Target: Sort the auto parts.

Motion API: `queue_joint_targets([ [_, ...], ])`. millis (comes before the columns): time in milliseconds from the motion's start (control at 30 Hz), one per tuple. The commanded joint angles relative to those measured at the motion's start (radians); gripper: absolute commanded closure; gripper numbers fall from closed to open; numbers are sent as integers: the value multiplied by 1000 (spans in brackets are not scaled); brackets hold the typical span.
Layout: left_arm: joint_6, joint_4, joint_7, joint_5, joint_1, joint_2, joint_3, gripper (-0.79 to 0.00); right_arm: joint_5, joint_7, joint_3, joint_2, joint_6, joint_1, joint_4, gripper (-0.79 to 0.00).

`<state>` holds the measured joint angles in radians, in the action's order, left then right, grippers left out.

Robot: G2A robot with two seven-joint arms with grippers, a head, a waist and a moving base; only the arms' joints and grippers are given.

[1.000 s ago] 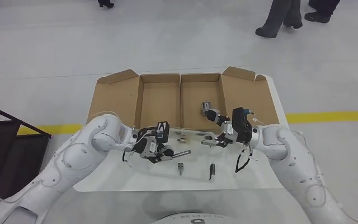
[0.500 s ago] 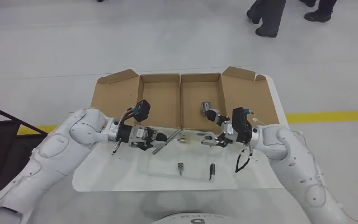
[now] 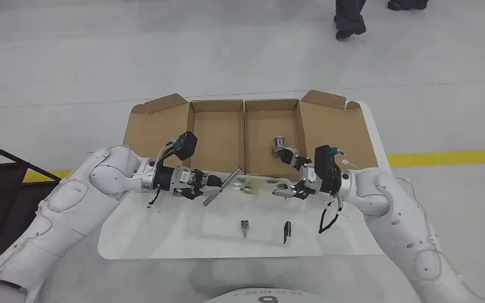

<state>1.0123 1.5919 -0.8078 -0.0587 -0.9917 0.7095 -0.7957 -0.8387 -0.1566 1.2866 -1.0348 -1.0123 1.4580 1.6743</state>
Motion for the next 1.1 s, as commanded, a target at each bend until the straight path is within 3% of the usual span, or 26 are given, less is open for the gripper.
queue_joint_targets([
  [0,0,0,0,0,0,0,0,0,0,0,0,0,0,0,0,-785],
  [567,-9,-13,33,-6,-12,1,-5,0,0,0,0,0,0,0,0,-785],
  [767,0,-88,98,-144,-8,16,-11,0,0,0,0,0,0,0,0,-785],
  [1067,0,-115,0,-505,6,74,-9,0,0,0,0,0,0,0,0,-785],
])
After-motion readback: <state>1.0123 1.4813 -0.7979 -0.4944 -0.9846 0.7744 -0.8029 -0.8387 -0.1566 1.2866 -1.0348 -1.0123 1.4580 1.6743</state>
